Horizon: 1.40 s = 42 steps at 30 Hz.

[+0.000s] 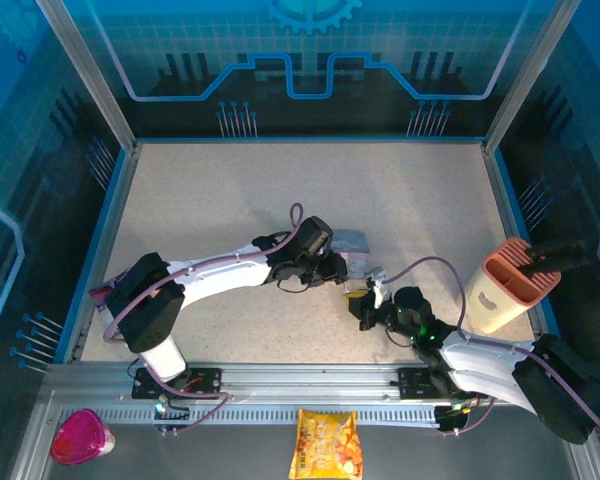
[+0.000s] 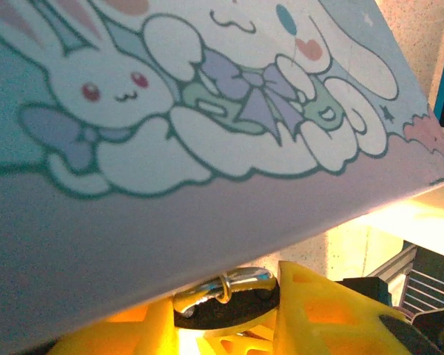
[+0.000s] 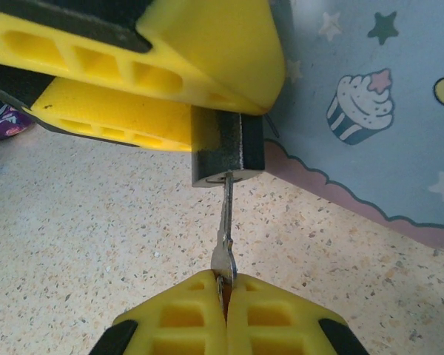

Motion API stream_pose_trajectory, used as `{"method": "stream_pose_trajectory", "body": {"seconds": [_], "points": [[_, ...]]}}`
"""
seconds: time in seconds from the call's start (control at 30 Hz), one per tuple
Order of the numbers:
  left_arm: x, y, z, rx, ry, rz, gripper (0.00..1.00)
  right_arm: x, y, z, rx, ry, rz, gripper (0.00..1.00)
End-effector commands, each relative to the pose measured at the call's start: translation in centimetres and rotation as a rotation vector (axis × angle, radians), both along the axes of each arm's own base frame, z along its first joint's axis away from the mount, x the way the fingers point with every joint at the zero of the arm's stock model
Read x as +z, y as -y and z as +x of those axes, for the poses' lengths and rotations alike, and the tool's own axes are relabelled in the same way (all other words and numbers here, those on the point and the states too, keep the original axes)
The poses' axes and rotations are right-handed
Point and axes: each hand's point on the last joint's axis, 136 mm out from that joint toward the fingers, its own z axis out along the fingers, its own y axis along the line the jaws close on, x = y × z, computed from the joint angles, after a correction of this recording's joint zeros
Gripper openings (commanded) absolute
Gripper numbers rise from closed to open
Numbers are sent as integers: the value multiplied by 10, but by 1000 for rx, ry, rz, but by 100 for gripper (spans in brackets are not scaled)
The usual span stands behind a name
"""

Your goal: Unlock the padlock with the key

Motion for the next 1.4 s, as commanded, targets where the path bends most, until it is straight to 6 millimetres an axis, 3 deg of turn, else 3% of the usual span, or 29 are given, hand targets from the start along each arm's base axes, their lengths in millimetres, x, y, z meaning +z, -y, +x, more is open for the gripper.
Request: {"method": "stream_pose_trajectory", "body": {"seconds": [0.0,0.47,0.7,1.03,1.37], "points": [[-26,4,-69,-207,-170,84,3,71,2,33,-125,203,158,0],[-39,-1,-70,-206,-160,166,3,81,-5,30,-113,178,239,0],[-37,5,-75,-230,-162,156,2,74,-3,32,-138,169,222,0],[-48,-10,-87,-244,-186,214,2,76,4,38,-165,169,225,0],[-47,3,-92,-240,-219,138,2,78,4,39,-171,161,253,0]]}}
